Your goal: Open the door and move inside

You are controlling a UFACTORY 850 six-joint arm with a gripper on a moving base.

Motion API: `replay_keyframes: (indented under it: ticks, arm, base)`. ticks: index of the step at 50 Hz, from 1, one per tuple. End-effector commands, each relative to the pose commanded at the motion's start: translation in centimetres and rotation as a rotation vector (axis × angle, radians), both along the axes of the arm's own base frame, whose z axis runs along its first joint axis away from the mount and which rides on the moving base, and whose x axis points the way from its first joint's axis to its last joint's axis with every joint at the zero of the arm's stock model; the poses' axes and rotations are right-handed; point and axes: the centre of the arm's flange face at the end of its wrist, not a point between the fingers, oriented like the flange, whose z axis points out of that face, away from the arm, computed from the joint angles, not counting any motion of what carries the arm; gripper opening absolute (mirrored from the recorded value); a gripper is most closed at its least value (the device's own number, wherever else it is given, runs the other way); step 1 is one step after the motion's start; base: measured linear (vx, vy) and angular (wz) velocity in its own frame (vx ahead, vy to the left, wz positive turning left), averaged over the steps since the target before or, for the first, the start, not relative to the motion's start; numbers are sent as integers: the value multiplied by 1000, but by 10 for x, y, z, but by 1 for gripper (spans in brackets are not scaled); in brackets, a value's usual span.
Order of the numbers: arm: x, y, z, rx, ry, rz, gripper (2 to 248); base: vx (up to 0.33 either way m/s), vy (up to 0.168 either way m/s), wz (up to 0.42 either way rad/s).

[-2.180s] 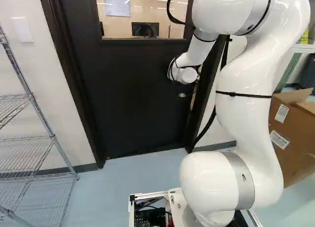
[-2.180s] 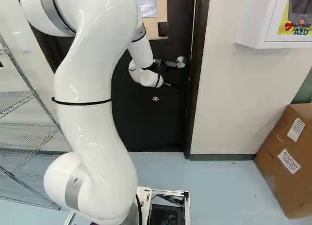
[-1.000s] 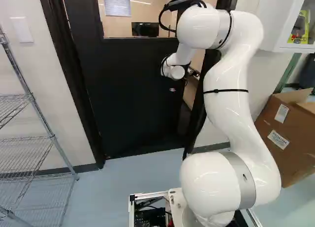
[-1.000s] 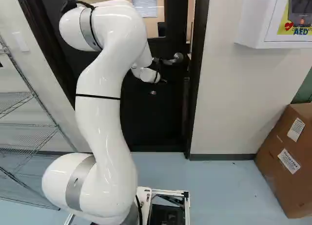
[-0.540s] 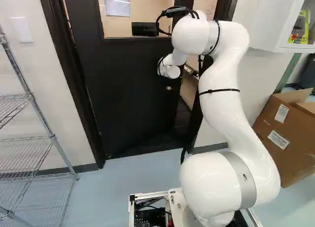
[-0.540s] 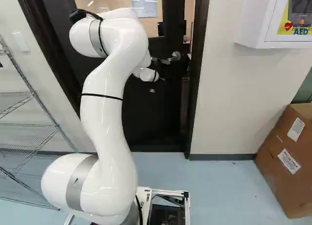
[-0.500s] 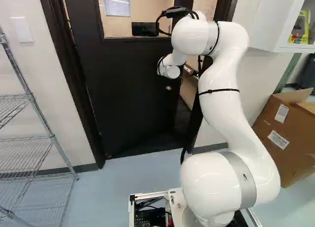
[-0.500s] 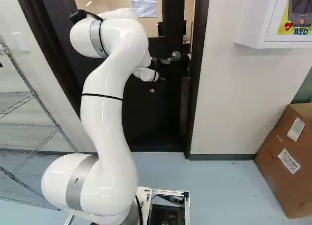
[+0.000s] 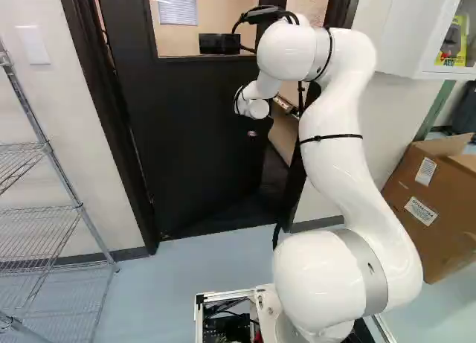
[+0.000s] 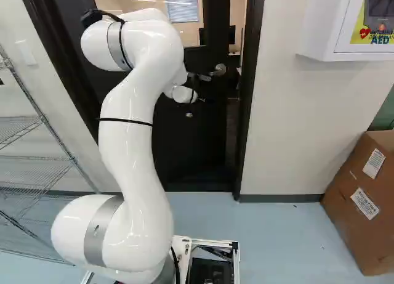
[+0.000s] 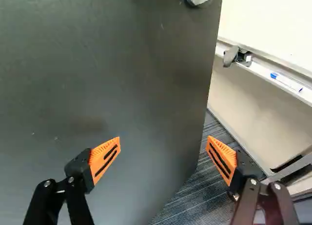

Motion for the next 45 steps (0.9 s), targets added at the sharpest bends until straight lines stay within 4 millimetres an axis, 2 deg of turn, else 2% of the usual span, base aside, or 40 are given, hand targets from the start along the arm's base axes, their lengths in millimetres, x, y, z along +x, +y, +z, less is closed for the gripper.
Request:
replay_keyframes:
  ticks: [10,24,45]
  arm:
    - [1,15,1,-49,-1,83,247]
    - [14,43,-1,-134,-15,229,247]
    - [47,73,-9,-197,-56,337,247]
  base:
    - [0,0,0]
    - [0,0,0]
    - [0,0,-2]
